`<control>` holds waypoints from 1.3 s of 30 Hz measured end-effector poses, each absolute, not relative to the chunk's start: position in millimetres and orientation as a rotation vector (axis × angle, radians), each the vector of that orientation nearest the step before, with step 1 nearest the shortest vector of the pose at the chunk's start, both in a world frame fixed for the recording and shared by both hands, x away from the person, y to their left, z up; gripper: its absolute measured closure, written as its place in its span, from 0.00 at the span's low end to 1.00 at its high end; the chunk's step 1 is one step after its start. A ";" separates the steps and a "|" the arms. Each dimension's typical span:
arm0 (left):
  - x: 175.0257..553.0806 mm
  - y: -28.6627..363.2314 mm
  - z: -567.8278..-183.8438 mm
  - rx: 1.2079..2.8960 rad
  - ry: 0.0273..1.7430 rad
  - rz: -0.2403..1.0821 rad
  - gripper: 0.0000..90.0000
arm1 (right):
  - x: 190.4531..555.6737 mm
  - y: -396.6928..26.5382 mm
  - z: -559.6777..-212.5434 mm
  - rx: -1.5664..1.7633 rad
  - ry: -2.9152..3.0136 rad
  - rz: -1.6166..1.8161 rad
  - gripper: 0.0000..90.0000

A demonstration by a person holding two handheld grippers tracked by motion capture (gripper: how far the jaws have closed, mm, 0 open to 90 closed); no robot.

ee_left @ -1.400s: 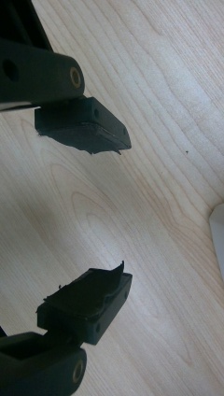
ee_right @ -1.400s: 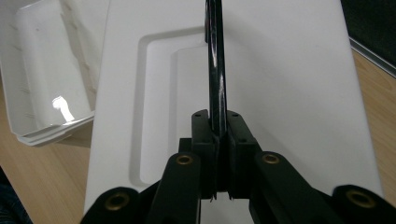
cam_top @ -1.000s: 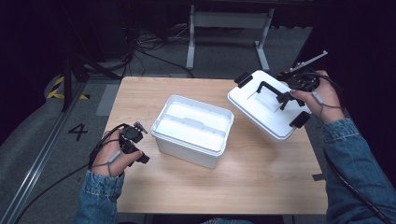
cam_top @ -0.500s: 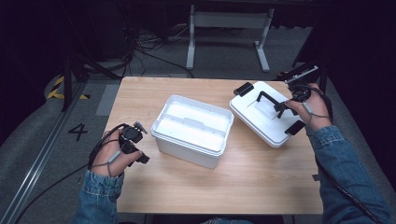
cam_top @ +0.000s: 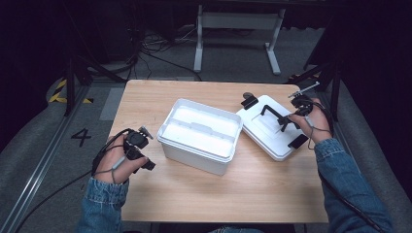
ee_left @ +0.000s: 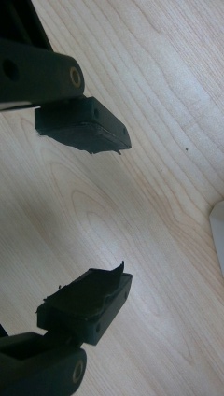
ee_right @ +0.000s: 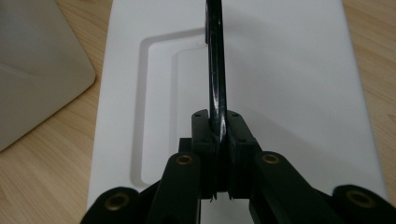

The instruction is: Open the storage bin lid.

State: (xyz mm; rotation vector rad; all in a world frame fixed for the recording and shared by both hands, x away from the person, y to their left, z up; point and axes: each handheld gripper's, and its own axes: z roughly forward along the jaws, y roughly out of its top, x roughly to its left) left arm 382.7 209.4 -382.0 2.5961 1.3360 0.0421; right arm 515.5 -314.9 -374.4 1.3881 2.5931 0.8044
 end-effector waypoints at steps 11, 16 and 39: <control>382.4 209.5 -382.1 2.595 1.338 0.036 0.35 | 517.5 -314.9 -393.3 1.424 2.598 0.819 0.94; 382.3 209.2 -382.2 2.593 1.341 0.036 0.35 | 518.2 -317.1 -400.7 1.436 2.597 0.825 0.94; 382.6 209.1 -382.5 2.596 1.342 0.026 0.35 | 520.7 -330.8 -419.1 1.521 2.591 0.874 0.94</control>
